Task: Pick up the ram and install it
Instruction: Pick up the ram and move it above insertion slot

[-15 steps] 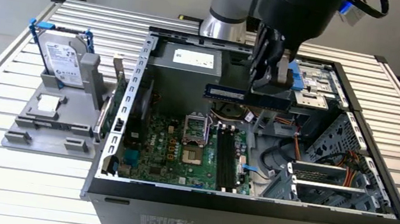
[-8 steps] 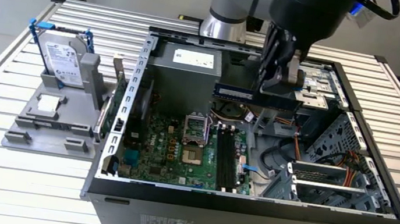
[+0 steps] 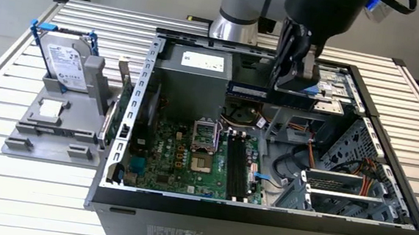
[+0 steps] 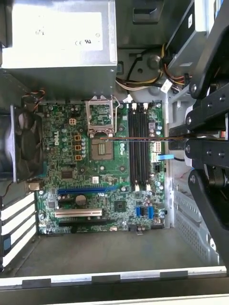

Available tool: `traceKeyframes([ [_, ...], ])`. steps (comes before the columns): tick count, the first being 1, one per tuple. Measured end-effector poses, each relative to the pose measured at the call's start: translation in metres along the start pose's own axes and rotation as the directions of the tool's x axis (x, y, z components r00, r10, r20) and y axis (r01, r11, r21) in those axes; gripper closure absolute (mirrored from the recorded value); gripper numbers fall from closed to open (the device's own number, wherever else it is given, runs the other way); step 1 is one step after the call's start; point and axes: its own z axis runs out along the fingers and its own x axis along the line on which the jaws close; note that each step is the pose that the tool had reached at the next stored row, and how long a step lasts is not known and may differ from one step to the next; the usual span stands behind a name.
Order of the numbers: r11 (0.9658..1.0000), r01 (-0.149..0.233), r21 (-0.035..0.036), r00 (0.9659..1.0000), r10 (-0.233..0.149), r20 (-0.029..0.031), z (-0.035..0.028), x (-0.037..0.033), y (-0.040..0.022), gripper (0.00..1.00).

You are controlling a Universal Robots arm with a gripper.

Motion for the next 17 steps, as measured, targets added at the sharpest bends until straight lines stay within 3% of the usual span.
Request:
traceKeyframes([
  [8, 1.0000, 0.000, 0.0000, 1.0000, 0.000, 0.0001, -0.0002, -0.0025, -0.0070, 1.00],
  [17, 1.0000, 0.000, 0.0000, 1.0000, 0.000, 0.0001, -0.0002, -0.0028, -0.0077, 1.00],
])
